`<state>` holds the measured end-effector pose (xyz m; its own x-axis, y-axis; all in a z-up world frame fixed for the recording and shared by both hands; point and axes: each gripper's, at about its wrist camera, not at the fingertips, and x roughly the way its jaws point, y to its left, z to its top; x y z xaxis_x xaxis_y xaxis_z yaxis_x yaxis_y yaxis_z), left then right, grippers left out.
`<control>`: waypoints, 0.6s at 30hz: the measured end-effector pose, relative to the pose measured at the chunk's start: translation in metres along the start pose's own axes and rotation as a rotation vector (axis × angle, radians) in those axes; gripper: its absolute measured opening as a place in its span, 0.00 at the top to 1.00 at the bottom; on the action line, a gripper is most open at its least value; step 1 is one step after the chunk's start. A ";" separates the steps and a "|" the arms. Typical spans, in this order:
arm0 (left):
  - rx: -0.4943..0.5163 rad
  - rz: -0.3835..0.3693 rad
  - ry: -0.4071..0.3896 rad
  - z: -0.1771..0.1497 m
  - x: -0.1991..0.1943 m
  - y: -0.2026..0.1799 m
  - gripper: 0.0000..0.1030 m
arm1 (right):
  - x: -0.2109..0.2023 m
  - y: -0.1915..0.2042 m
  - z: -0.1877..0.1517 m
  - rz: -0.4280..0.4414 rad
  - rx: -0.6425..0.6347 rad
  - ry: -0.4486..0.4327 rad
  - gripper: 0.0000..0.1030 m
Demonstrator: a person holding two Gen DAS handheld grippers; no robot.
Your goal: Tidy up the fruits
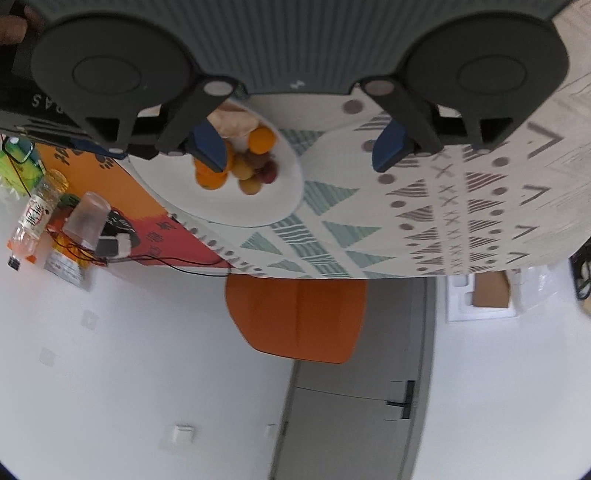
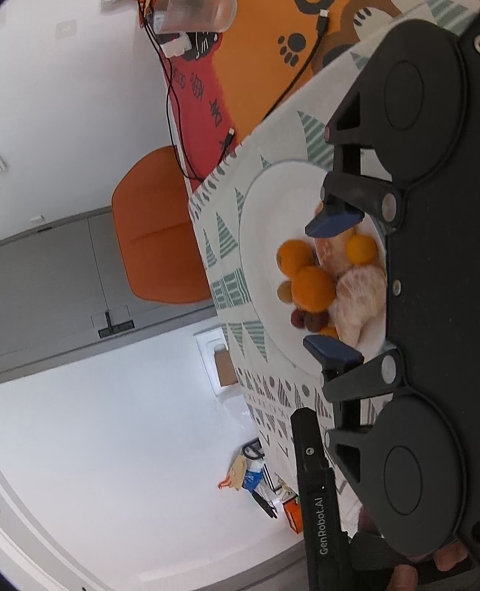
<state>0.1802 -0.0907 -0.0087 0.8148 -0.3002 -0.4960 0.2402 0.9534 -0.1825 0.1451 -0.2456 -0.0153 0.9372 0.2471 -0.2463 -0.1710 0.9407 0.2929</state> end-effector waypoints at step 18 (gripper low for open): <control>-0.098 0.129 -0.055 -0.025 -0.063 0.048 0.00 | -0.015 0.042 -0.012 0.080 -0.034 -0.006 0.00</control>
<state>0.1270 -0.0270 -0.0069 0.8637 -0.1710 -0.4741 0.0813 0.9756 -0.2037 0.1201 -0.2068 -0.0102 0.9217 0.3208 -0.2179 -0.2560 0.9254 0.2796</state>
